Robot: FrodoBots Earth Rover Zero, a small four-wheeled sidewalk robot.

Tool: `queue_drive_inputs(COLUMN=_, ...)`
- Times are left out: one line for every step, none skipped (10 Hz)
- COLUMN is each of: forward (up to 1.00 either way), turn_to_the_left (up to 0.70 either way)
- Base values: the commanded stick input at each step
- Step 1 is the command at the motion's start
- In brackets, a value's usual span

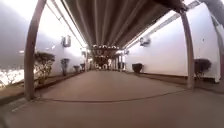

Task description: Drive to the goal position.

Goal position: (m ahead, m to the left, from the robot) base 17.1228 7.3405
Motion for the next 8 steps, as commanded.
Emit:
queue_drive_inputs(forward=0.85, turn_to_the_left=0.0)
queue_drive_inputs(forward=0.85, turn_to_the_left=0.0)
queue_drive_inputs(forward=0.85, turn_to_the_left=0.0)
queue_drive_inputs(forward=0.85, turn_to_the_left=0.0)
queue_drive_inputs(forward=0.85, turn_to_the_left=0.0)
queue_drive_inputs(forward=0.85, turn_to_the_left=0.0)
queue_drive_inputs(forward=0.85, turn_to_the_left=0.0)
queue_drive_inputs(forward=0.85, turn_to_the_left=0.0)
